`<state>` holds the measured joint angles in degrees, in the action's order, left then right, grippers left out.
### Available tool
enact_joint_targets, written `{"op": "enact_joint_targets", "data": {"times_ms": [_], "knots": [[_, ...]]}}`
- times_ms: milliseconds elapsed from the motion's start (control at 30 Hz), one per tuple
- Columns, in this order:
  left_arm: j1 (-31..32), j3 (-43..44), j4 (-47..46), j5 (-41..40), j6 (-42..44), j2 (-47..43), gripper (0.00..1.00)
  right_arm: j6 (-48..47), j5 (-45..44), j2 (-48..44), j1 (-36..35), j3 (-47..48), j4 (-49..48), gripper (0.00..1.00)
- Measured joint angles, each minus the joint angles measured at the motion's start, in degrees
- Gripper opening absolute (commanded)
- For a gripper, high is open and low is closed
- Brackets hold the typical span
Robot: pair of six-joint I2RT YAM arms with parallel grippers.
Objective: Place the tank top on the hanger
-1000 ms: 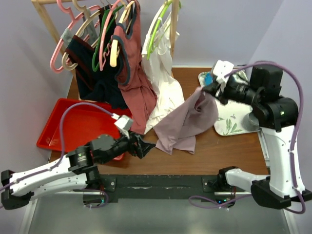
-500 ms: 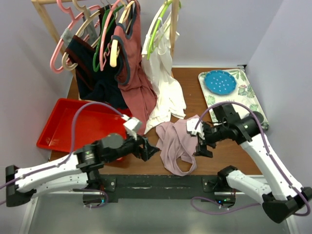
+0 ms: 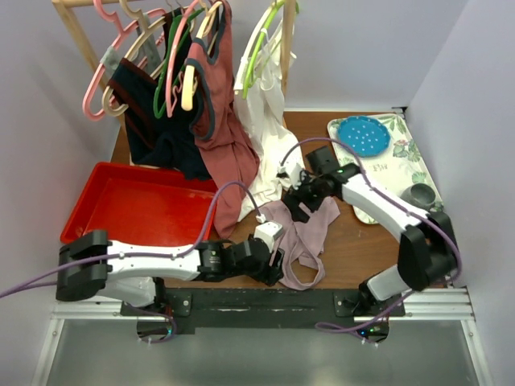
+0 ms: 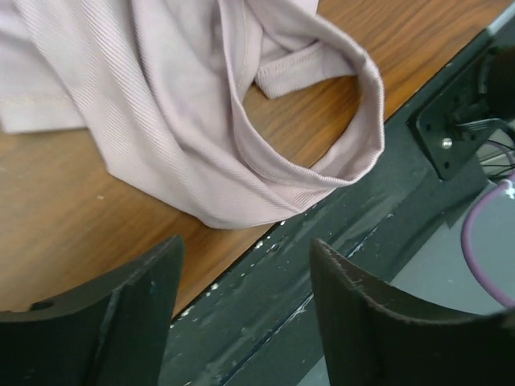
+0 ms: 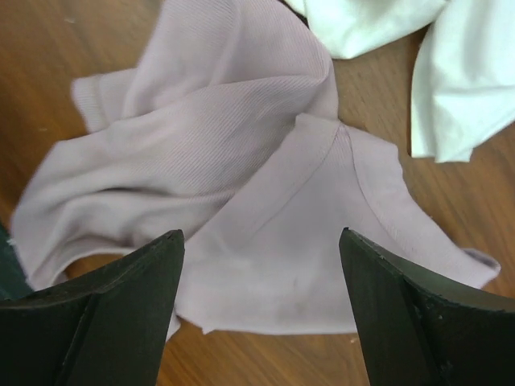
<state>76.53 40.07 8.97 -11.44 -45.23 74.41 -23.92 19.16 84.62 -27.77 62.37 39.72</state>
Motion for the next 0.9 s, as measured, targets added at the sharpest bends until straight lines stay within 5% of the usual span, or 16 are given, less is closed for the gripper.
{"op": "enact_joint_targets", "data": {"times_ms": [300, 400, 500, 567, 633, 700, 900], "knots": [[3.89, 8.24, -0.83, -4.28, -5.16, 11.98, 0.62, 0.28, -13.64, 14.4, -4.94, 4.63, -5.86, 0.73], [4.15, 10.86, -1.29, -4.85, -5.75, 15.12, 0.59, 0.17, -15.61, 15.93, -5.68, 4.81, -6.4, 0.61], [4.17, 11.85, -0.87, -5.7, -6.73, 18.08, 0.53, -0.2, -16.74, 16.46, -6.05, 4.92, -6.56, 0.35], [4.17, 12.22, 0.0, -6.32, -7.32, 20.17, 0.38, -0.31, -17.03, 16.2, -6.03, 4.92, -6.58, 0.16], [4.17, 12.26, 1.03, -6.97, -8.2, 22.12, 0.15, -0.52, -17.35, 15.23, -6.03, 4.87, -6.49, 0.06], [4.17, 12.26, 2.03, -7.76, -9.16, 23.21, 0.03, -0.55, -18.03, 13.07, -5.99, 4.72, -6.32, 0.04], [4.15, 11.56, 3.89, -10.1, -9.31, 21.53, 0.0, -0.52, -18.1, 1.57, -3.02, 4.94, -5.25, 0.03]]}}
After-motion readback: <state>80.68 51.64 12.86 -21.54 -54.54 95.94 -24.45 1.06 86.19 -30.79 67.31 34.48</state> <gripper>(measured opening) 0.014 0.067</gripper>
